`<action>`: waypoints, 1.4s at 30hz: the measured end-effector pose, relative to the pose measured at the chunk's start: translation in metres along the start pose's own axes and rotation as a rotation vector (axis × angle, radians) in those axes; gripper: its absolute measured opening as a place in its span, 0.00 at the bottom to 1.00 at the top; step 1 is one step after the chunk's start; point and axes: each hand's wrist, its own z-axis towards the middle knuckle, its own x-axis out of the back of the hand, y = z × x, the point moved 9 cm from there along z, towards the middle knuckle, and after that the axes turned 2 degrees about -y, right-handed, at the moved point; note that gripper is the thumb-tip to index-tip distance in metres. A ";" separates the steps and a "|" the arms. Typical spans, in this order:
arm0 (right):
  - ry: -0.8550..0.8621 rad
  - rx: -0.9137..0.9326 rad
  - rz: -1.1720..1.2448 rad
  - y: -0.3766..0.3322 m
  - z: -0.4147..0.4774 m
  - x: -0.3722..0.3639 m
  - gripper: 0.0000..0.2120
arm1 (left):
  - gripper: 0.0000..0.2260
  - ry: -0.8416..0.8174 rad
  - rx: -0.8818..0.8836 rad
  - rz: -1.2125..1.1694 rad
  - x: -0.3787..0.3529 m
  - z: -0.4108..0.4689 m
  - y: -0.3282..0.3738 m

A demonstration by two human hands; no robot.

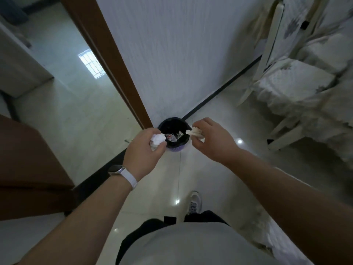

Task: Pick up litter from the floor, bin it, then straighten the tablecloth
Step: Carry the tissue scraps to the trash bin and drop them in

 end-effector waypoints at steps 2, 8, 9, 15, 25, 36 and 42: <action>0.002 -0.014 0.003 0.010 0.016 0.005 0.14 | 0.10 -0.020 -0.013 0.017 -0.006 0.020 0.001; -0.025 -0.055 0.012 0.036 0.068 -0.001 0.13 | 0.12 -0.055 -0.034 0.017 -0.015 0.092 -0.010; -0.028 -0.066 0.019 0.039 0.078 -0.003 0.13 | 0.12 -0.071 -0.037 0.013 -0.018 0.102 -0.015; -0.077 -0.109 -0.003 0.054 0.141 -0.036 0.14 | 0.11 -0.183 -0.046 0.015 -0.044 0.176 -0.060; -0.187 -0.270 -0.040 0.085 0.244 -0.112 0.18 | 0.18 -0.384 0.098 -0.078 -0.102 0.278 -0.151; -0.277 -0.364 -0.130 0.116 0.271 -0.169 0.20 | 0.20 -0.596 -0.044 0.081 -0.141 0.309 -0.189; -0.289 -0.410 -0.194 0.118 0.257 -0.158 0.22 | 0.21 -0.663 -0.179 0.264 -0.140 0.311 -0.179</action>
